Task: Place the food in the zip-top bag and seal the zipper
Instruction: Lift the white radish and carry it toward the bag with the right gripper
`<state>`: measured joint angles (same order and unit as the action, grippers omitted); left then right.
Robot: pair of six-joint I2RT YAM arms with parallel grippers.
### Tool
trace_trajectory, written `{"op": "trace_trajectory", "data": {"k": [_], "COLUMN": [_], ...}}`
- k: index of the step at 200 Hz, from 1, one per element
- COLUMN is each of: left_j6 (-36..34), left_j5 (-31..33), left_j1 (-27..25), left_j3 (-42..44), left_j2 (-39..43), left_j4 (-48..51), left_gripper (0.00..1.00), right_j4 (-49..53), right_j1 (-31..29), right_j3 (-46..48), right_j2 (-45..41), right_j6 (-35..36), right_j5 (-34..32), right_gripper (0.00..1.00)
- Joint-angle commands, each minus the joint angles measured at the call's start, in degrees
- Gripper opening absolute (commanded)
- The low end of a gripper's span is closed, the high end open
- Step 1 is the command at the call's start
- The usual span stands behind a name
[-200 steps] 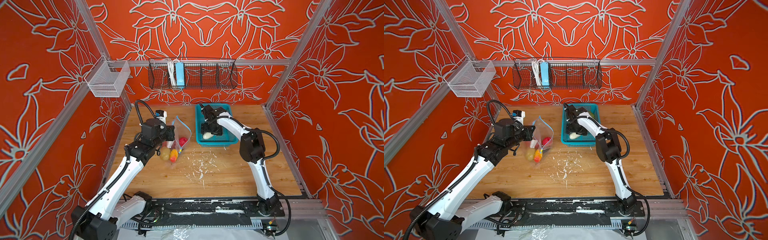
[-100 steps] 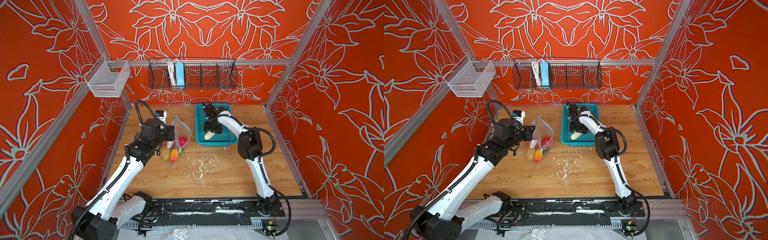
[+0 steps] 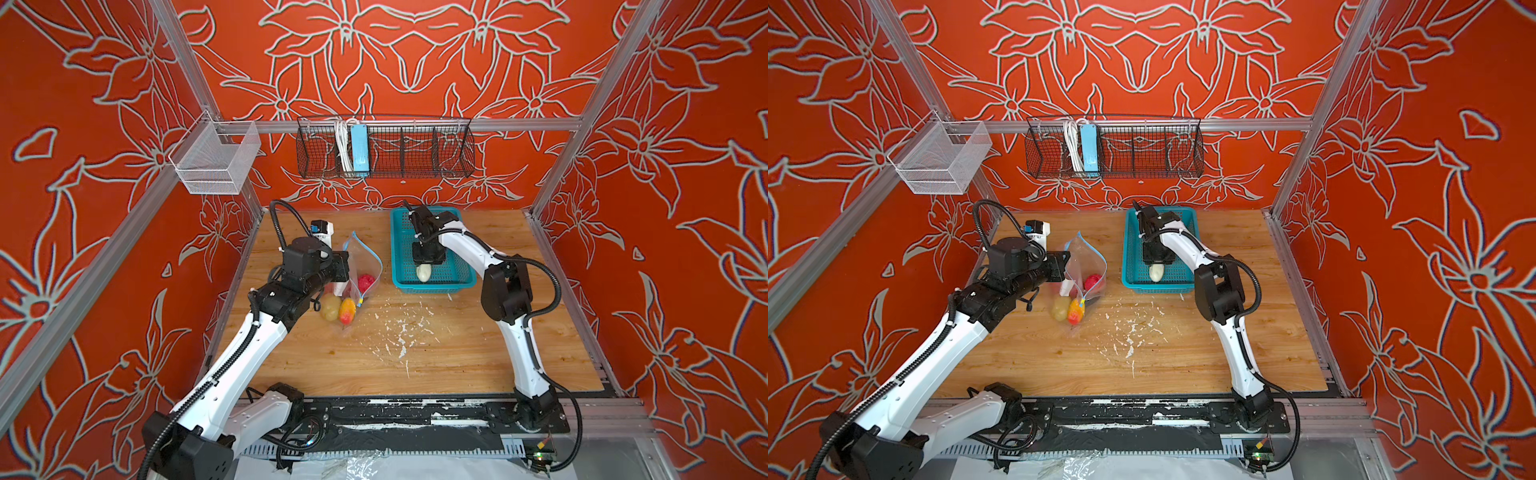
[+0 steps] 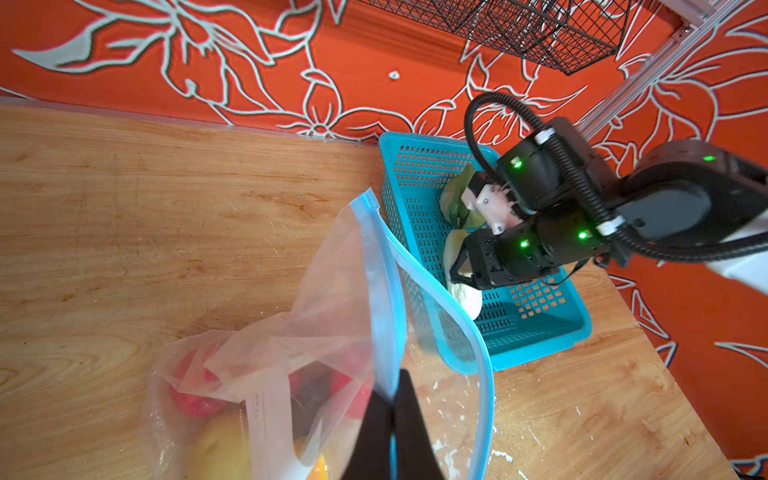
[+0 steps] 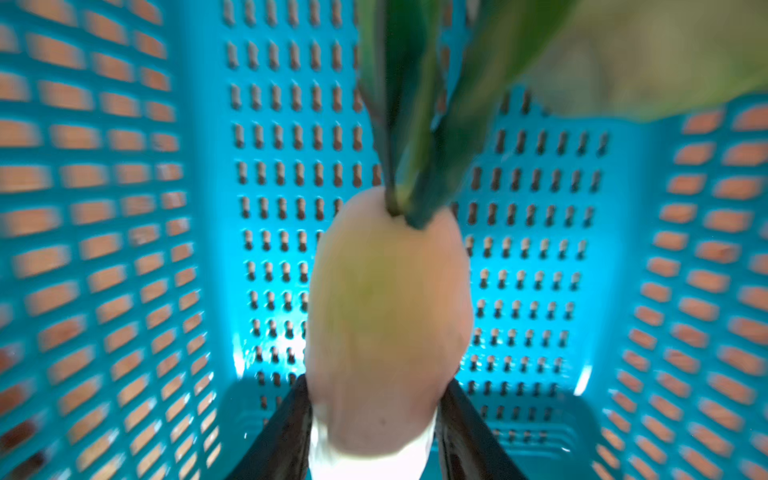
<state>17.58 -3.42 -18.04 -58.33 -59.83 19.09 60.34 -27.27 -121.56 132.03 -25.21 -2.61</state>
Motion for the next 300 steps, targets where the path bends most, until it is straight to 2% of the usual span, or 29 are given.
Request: {"op": "trace_trajectory", "data": {"k": [1,26,66,183,214,245,300], "left_j6": [-0.62,-0.62,-0.67,-0.45,-0.36,-0.10,-0.36], "left_j5": [0.78,0.92,0.87,0.48,-0.27,-0.63,-3.80], "left_j1": [0.20,0.20,0.20,0.22,0.20,0.25,0.23], "left_j3": [0.58,0.58,0.49,1.02,0.89,1.11,-0.27], "left_j2": [0.85,0.86,0.55,0.64,0.33,0.09,-1.63], "left_j4": [0.07,0.02,0.05,-0.81,-0.84,-1.25,-1.16], "left_gripper": [0.00,0.00,0.00,0.00,0.00,0.00,0.00], "right_j4": [3.45,4.77,2.83,-12.26,-20.14,-25.97,-27.90], "right_j1": [0.03,0.05,0.02,0.07,-0.24,-1.65,-7.32], "right_j3": [-1.04,-0.33,3.74,14.36,21.08,25.77,24.98], "right_j2": [-3.52,-4.78,-8.23,-23.76,-29.82,-35.29,-38.25], "right_j6": [6.81,10.70,11.63,4.61,-1.41,-4.87,-5.36], "right_j5": [-4.78,-6.68,-6.36,15.82,20.52,20.18,17.05], "right_gripper": [0.46,0.46,0.46,0.45,0.45,0.44,0.43]}}
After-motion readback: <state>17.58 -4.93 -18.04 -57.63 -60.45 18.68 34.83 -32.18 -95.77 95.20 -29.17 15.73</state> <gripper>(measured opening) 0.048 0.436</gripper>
